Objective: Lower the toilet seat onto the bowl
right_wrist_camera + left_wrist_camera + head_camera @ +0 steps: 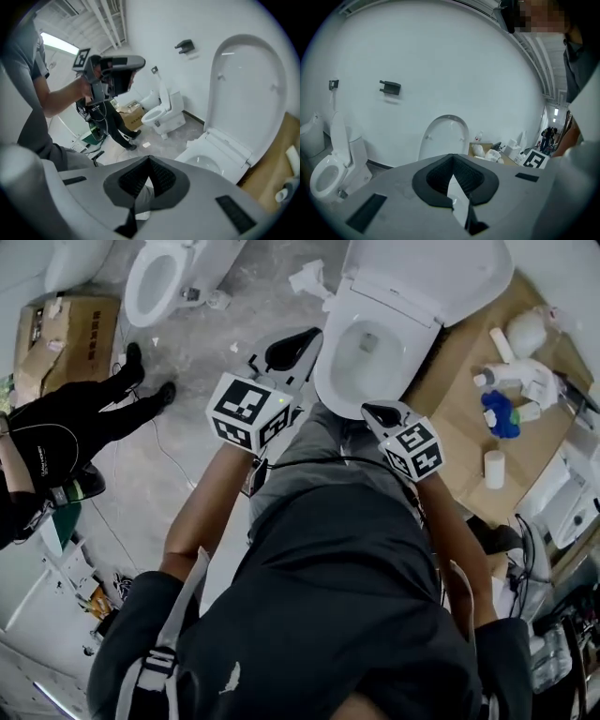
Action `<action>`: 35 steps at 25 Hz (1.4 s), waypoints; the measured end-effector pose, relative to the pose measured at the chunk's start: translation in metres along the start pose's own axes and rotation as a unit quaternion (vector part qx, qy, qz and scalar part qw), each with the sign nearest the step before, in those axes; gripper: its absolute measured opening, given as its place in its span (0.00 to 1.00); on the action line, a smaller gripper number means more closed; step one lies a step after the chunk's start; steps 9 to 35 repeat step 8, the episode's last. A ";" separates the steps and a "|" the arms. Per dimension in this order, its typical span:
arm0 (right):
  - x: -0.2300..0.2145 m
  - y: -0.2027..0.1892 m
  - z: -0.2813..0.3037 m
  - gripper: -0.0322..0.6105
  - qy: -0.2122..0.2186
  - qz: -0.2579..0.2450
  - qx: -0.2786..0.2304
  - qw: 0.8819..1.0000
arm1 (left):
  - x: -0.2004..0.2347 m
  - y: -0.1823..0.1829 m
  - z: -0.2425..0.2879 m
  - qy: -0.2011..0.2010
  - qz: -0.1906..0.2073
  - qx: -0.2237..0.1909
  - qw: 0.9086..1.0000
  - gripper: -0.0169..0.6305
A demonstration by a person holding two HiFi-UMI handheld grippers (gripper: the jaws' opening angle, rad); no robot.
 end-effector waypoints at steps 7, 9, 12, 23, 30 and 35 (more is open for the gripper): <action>0.023 0.060 -0.073 0.06 -0.024 -0.034 -0.074 0.996 | -0.022 0.013 -0.030 0.014 -0.004 -0.019 1.000 0.03; 0.028 0.067 -0.083 0.06 -0.027 -0.037 -0.085 0.995 | -0.025 0.012 -0.035 0.016 -0.008 -0.019 1.000 0.03; 0.028 0.067 -0.083 0.06 -0.027 -0.037 -0.085 0.995 | -0.025 0.012 -0.035 0.016 -0.008 -0.019 1.000 0.03; 0.028 0.067 -0.083 0.06 -0.027 -0.037 -0.085 0.995 | -0.025 0.012 -0.035 0.016 -0.008 -0.019 1.000 0.03; 0.028 0.067 -0.083 0.06 -0.027 -0.037 -0.085 0.995 | -0.025 0.012 -0.035 0.016 -0.008 -0.019 1.000 0.03; 0.028 0.067 -0.083 0.06 -0.027 -0.037 -0.085 0.995 | -0.025 0.012 -0.035 0.016 -0.008 -0.019 1.000 0.03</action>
Point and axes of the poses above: the fingertips, and each gripper's own axes: z forward along the fingers, x to its left, y out of its top, the point moved 9 cm from there along -z, backward along the fingers, and after that the axes turned 10 degrees about -z, right-handed, at the moved point
